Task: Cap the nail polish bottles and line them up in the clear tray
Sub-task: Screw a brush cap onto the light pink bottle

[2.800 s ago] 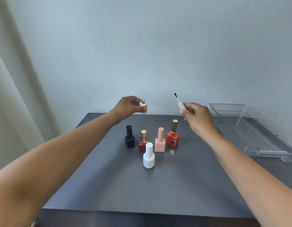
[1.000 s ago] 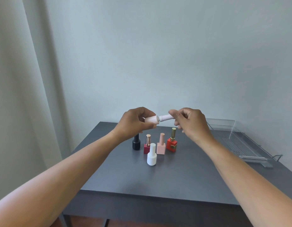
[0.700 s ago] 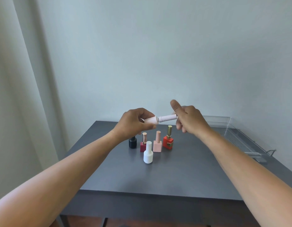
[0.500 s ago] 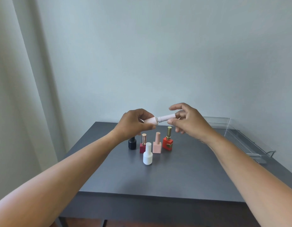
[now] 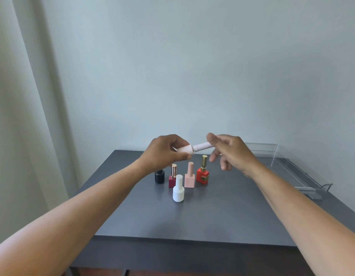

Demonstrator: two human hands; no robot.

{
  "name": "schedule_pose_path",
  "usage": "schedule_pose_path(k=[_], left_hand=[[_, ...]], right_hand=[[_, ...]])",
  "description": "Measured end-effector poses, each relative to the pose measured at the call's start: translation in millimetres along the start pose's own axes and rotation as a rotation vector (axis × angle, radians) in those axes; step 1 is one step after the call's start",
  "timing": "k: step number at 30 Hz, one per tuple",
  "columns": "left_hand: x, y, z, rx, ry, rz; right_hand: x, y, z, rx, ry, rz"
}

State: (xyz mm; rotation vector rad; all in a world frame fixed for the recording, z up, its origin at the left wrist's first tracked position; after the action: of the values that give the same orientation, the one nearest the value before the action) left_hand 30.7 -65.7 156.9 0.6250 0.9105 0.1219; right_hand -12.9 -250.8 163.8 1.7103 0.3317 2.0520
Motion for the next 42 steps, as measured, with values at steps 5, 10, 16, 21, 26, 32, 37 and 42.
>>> schedule_pose_path(k=[5, 10, 16, 21, 26, 32, 37, 42], left_hand=[[0, 3, 0, -0.005, 0.003, 0.015], [-4, 2, -1, -0.011, -0.015, 0.009], [-11, 0, -2, -0.004, -0.055, 0.023], [-7, 4, -1, -0.013, -0.044, 0.029], [-1, 6, -4, -0.016, -0.024, 0.014], [-3, 3, -4, -0.019, -0.03, 0.025], [-2, 1, -3, -0.014, -0.029, 0.01], [3, -5, -5, 0.066, 0.023, -0.153]], right_hand=[[9, 0, 0, -0.016, 0.115, 0.002], [13, 0, -2, -0.015, 0.148, 0.044], [11, 4, -2, -0.099, 0.059, 0.006], [13, -6, -4, 0.036, 0.008, -0.085], [17, -5, -6, 0.034, 0.121, -0.077], [14, -2, -6, 0.001, 0.118, -0.037], [19, 0, -5, -0.047, 0.146, -0.091], [20, -6, -4, 0.026, 0.127, 0.008]])
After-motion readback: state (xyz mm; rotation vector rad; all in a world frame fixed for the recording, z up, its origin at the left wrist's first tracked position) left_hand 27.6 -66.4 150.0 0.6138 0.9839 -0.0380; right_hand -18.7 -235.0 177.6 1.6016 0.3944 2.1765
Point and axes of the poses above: each hand's wrist, its own z-axis towards the middle knuckle, its own y-axis out of the back of the hand, x = y × z, the point moved 10 cm from there along z, towards the middle knuckle, and after that the axes turned 7 degrees about -y, right-handed, at the moved point
